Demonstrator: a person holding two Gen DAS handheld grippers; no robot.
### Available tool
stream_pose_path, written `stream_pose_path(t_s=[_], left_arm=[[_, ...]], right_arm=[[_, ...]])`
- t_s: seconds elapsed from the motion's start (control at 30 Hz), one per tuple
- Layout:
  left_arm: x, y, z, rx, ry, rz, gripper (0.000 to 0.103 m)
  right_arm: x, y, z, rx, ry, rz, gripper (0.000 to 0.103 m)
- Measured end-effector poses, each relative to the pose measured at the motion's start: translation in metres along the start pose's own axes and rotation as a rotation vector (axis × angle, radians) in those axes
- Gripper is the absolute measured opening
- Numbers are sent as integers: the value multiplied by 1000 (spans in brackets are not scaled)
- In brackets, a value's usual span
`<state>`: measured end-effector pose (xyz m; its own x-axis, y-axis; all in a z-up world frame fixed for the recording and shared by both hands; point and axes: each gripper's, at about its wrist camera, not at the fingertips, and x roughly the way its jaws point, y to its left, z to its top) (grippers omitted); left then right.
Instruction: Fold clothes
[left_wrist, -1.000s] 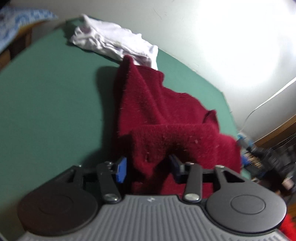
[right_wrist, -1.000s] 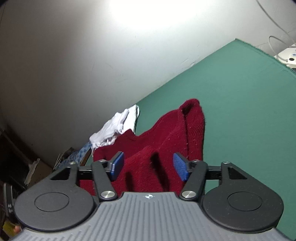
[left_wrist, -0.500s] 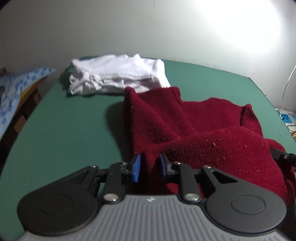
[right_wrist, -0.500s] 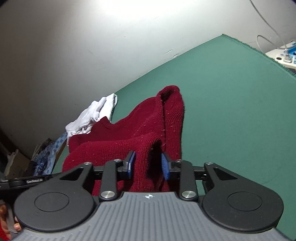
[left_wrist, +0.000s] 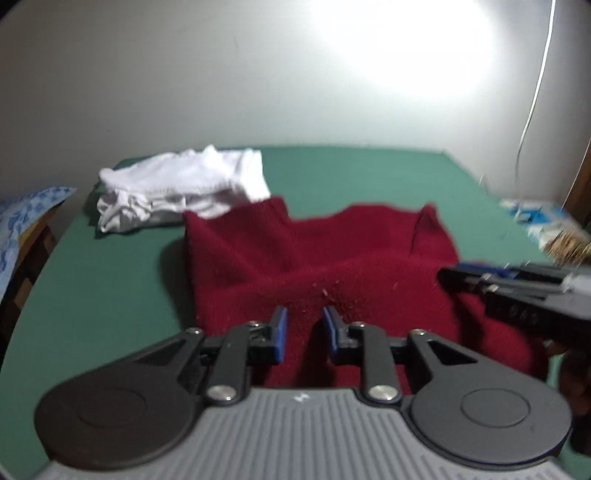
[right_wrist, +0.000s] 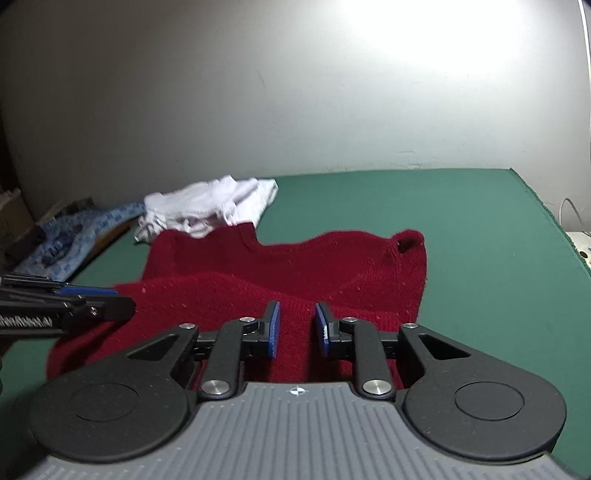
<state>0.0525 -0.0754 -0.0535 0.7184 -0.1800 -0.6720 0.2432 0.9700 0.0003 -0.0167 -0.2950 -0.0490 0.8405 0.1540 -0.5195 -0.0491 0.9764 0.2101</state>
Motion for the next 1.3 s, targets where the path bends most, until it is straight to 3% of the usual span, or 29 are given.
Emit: stream_pose_path(t_s=[0.17,0.23,0.33,0.53,0.57,0.63,0.67,0.77,0.83,0.87,1.0,1.17,1.2,1.27,1.3], left_arm=[[2,-4,-8,60,-29,15,33],[1,-5,-10,84,-44,16,36],[3,-1,-7,77,-41,6,38],[-23,13,-8,36,-63,-48,37],[-36,14,-9,41,-97,-53,38],[-58,15,-11,54,-150,-55,62],[-63,16,-13,56,-156,-58,62],[-68,15,-16,58,-140,-78,54],[-64,10,-17,71,-121,-81,39],[-63,8,-18,74,-116,-85,38],[-61,2,-21,79,-111,-98,40],[-55,6,-24,63,-91,-92,42],[-53,7,-24,54,-85,-93,42],[-49,8,-25,47,-74,-93,42],[-47,8,-25,46,-69,-92,43]], right_arm=[[16,-10,-9,-14,41,-14,19],[22,-3,-13,-59,14,-32,19],[28,6,-17,-97,-17,-61,20],[13,-3,-9,-40,-4,-44,20],[6,-4,-7,-19,-15,-38,20],[-16,-2,-4,38,-71,-20,20],[-24,1,-4,39,-88,-14,21],[-35,23,-8,-63,-100,0,20],[-31,43,-12,-169,-98,20,19],[-27,52,-13,-202,-95,24,19],[-11,76,-18,-302,-86,30,19],[11,86,-19,-336,-71,17,18],[15,86,-19,-335,-60,8,16],[24,83,-20,-320,-42,-12,0],[25,79,-19,-302,-42,-20,0]])
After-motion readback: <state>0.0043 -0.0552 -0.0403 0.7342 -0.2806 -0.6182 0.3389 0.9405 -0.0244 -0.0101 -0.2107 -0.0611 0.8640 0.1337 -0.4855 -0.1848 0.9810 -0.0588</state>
